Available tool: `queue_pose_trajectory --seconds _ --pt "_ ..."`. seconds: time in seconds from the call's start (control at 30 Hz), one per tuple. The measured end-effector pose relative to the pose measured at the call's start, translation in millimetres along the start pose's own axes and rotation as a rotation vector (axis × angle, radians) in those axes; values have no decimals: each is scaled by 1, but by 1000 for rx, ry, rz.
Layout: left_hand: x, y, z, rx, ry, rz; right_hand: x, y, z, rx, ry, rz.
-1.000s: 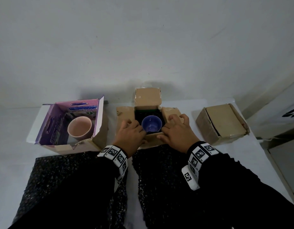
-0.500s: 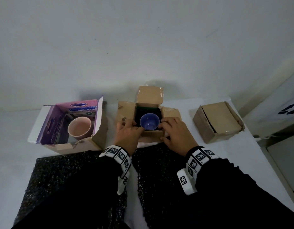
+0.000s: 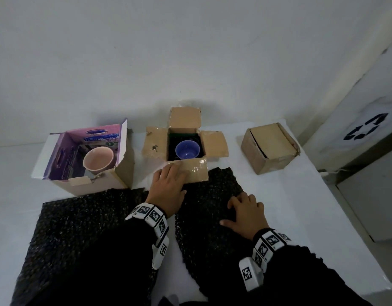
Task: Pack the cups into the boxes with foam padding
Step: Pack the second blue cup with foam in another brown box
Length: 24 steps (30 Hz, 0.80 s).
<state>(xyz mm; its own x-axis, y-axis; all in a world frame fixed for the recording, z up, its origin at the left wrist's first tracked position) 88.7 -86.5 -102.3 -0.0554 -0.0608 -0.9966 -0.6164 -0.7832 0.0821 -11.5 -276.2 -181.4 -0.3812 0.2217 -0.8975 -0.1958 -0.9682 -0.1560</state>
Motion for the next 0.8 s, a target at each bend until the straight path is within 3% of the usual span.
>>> queue_pose_trajectory --seconds 0.13,0.23,0.33,0.43,0.5,0.63,0.8 --pt "7 13 13 75 -34 20 -13 -9 3 -76 151 -105" --pt "0 23 16 153 -8 61 -40 -17 12 -246 310 -240" --pt "-10 41 16 268 -26 95 -61 -34 22 -442 265 -319" --pt "-11 52 8 299 -111 83 -78 -48 31 -540 235 -301" --pt "-8 54 2 297 -162 119 -89 -52 35 -554 257 -321" --pt "-18 61 0 369 -122 313 -104 -50 37 -491 281 -335" --pt "-28 50 -2 281 -167 340 -99 -47 30 -366 86 -243"
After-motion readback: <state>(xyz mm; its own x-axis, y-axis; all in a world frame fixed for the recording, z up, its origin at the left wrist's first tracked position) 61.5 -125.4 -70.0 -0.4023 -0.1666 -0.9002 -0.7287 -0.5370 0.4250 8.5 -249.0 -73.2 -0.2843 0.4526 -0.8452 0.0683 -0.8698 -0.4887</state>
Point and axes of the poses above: each hand's wrist, its own z-axis away from the middle knuckle, its own x-axis out of the palm, y = z × x, the point moved 9 cm from there along -z, towards the middle knuckle, and after that the axes turned 7 degrees about -y, right-handed, at the moved point
